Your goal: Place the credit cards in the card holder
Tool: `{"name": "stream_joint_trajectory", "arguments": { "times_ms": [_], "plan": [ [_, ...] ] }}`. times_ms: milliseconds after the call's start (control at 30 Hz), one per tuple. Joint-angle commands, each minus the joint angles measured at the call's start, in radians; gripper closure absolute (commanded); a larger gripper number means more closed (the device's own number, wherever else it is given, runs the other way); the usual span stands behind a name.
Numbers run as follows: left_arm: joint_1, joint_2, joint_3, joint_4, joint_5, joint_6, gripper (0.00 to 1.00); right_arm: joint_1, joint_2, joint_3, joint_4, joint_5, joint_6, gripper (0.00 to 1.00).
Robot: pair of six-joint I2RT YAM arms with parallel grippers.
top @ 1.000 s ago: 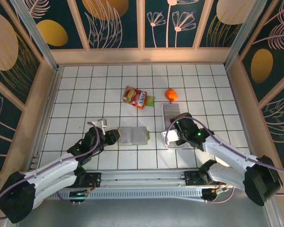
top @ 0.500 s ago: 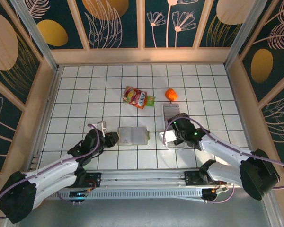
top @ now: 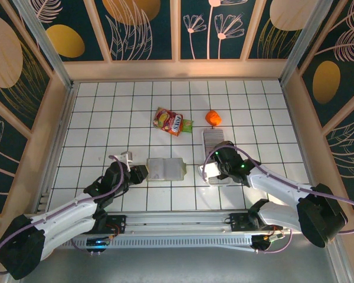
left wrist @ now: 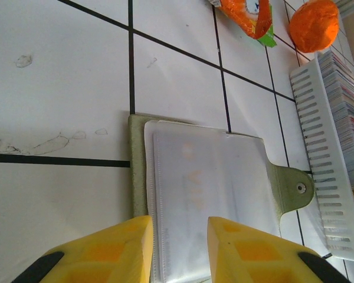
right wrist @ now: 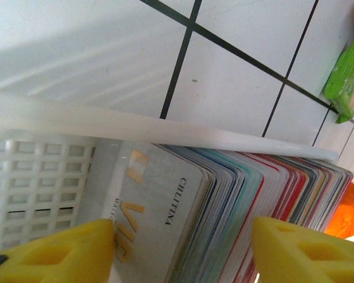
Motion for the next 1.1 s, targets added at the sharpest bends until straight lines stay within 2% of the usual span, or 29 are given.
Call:
{"name": "stream_joint_trajectory", "arguments": {
  "times_ms": [0, 300, 500, 867, 1067],
  "plan": [
    [-0.003, -0.013, -0.009, 0.022, 0.011, 0.0, 0.71, 0.0, -0.013, 0.035, 0.011, 0.043, -0.012, 0.44],
    [-0.003, -0.012, -0.004, 0.019, 0.012, -0.002, 0.73, -0.001, -0.035, 0.032, -0.003, 0.035, -0.01, 0.64],
    [-0.004, -0.007, -0.002, 0.019, 0.009, -0.005, 0.73, 0.0, -0.051, 0.029, -0.015, 0.037, -0.007, 0.72],
    [-0.004, 0.008, -0.001, 0.031, 0.014, -0.004, 0.74, -0.002, -0.075, 0.014, -0.02, 0.035, -0.007, 0.82],
    [-0.003, 0.022, 0.003, 0.034, 0.02, -0.005, 0.74, -0.002, -0.084, 0.017, -0.028, 0.041, -0.009, 0.82]
  ]
}}
